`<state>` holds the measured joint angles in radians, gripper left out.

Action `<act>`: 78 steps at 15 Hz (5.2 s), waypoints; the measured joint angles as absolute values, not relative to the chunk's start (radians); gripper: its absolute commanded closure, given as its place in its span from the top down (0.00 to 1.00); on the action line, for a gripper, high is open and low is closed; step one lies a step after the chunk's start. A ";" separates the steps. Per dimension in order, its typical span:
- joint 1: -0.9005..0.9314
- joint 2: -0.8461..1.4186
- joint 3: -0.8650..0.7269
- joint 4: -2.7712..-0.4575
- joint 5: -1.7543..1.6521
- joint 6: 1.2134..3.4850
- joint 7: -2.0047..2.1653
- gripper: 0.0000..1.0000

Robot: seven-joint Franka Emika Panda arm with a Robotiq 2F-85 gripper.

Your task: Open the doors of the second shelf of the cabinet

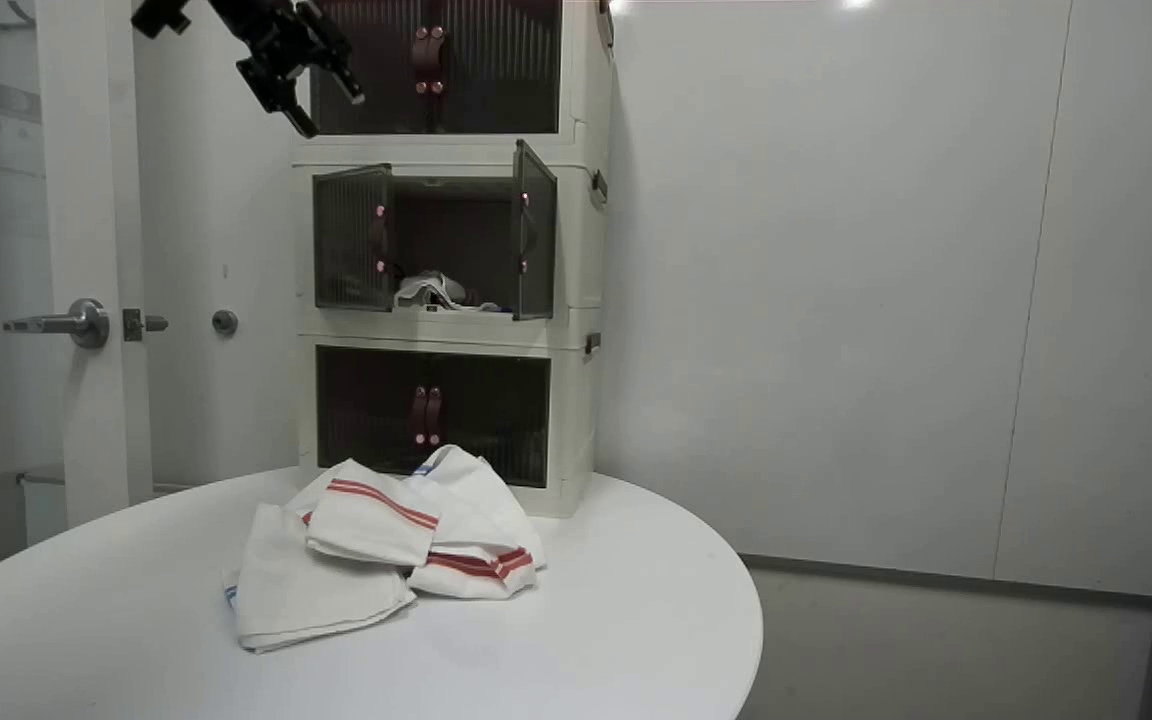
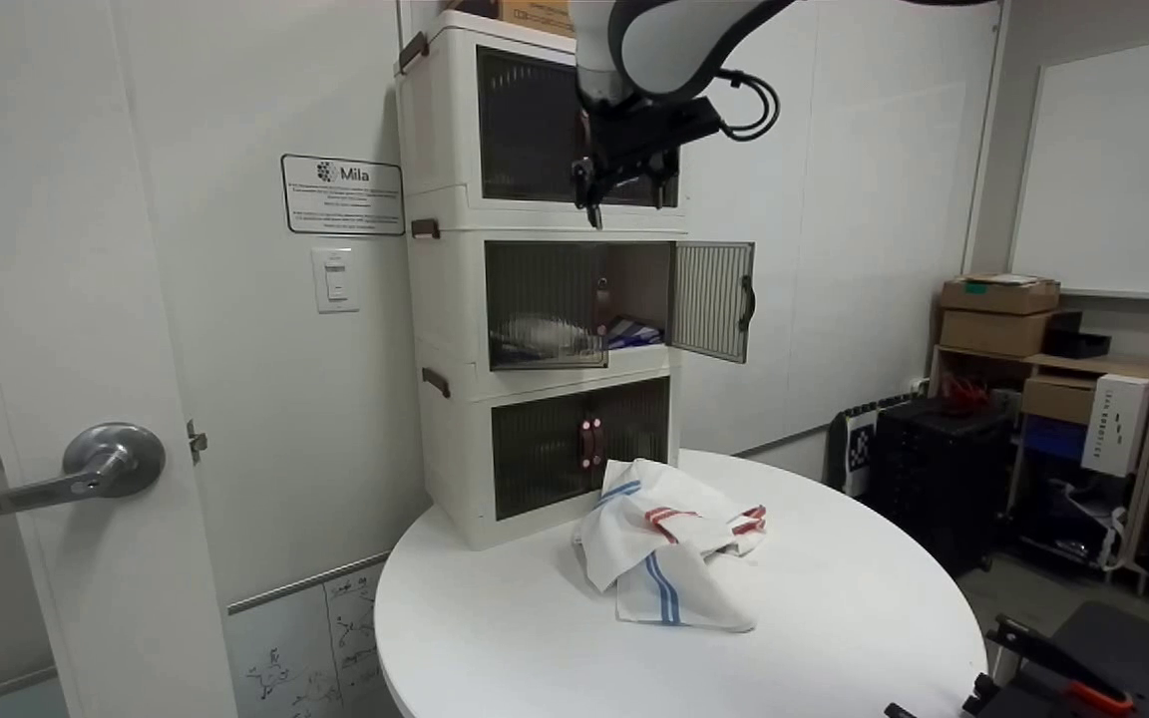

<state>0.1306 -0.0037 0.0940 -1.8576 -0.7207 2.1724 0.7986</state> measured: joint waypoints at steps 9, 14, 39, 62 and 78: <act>0.069 0.088 0.058 -1.686 -0.808 2.291 0.404 1.00; 0.045 0.106 0.066 -1.650 -0.467 2.430 0.227 1.00; 0.052 0.125 0.061 -1.474 -0.243 1.990 -0.267 1.00; 0.095 0.497 0.080 -1.137 -0.429 1.721 -0.933 1.00; 0.172 0.498 0.169 -1.183 -0.295 1.626 -0.869 1.00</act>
<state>0.1721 0.4977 0.1695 -1.1829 -0.2952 1.6255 -0.8691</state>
